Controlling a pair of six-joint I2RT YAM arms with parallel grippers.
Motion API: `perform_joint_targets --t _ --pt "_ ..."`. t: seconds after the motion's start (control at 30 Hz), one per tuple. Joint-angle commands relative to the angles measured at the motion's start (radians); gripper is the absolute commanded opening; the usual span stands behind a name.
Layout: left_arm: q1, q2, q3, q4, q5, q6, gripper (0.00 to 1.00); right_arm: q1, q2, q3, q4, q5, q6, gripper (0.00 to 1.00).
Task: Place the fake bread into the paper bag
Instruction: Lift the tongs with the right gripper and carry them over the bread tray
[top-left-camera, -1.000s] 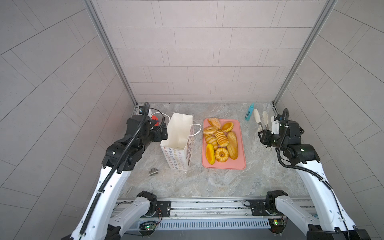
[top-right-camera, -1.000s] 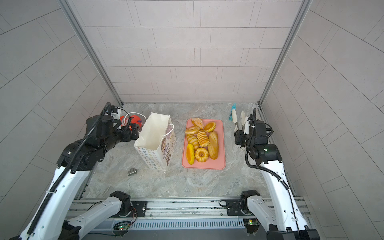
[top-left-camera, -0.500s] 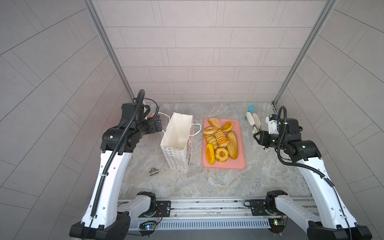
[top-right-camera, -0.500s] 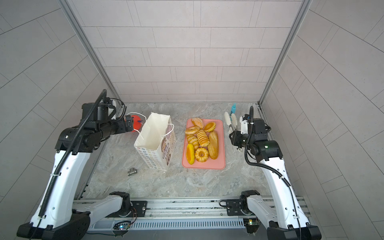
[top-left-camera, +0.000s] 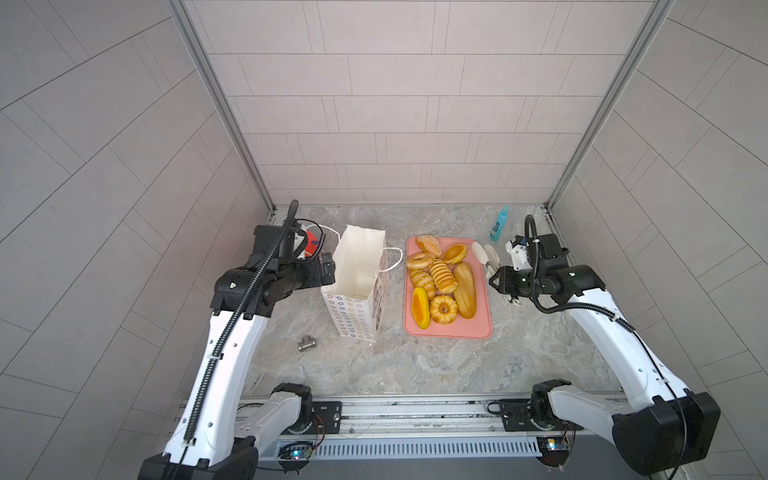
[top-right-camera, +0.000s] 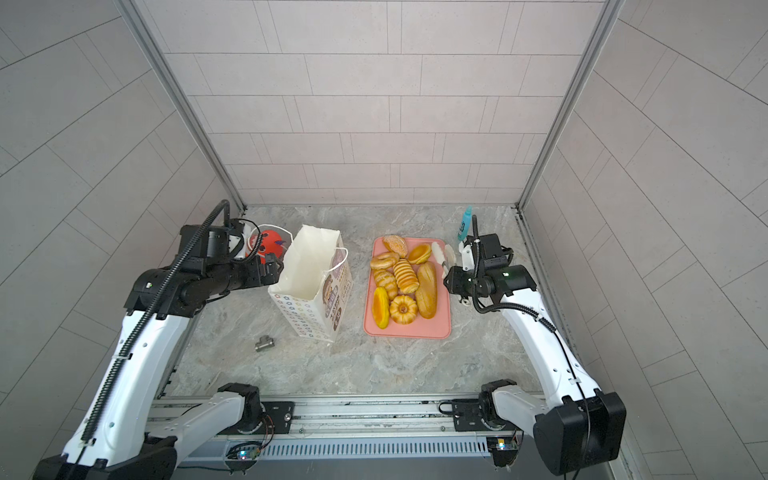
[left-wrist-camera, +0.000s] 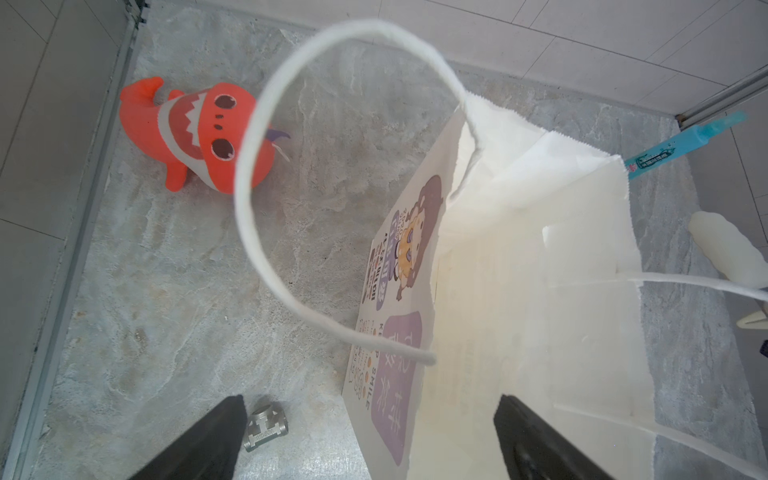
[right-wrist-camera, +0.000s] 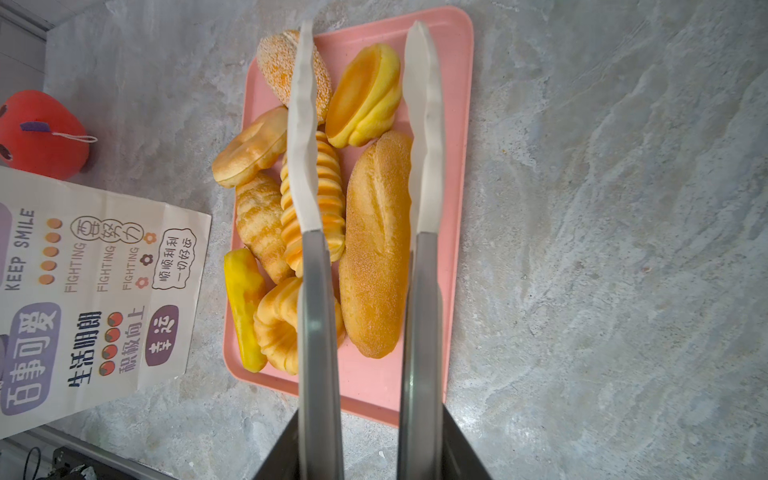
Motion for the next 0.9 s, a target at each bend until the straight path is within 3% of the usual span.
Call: perform_joint_targets --t 0.0,0.2,0.37,0.53,0.87 --pt "0.0 0.001 -0.027 0.047 0.025 -0.016 1.0 0.002 0.041 0.013 0.059 -0.023 0.014 0.42" --pt "-0.003 0.014 -0.069 0.097 0.037 -0.017 0.94 0.0 0.128 0.052 0.074 -0.053 0.023 0.42" --pt "-0.005 0.039 -0.084 0.148 0.078 -0.03 0.81 -0.014 0.178 0.079 0.081 -0.05 0.024 0.44" --pt "-0.01 0.059 -0.085 0.176 0.09 -0.039 0.65 -0.038 0.233 0.098 0.088 -0.083 0.029 0.44" --pt "-0.012 0.04 -0.14 0.217 0.105 -0.065 0.21 -0.067 0.36 0.174 0.063 -0.133 0.042 0.46"
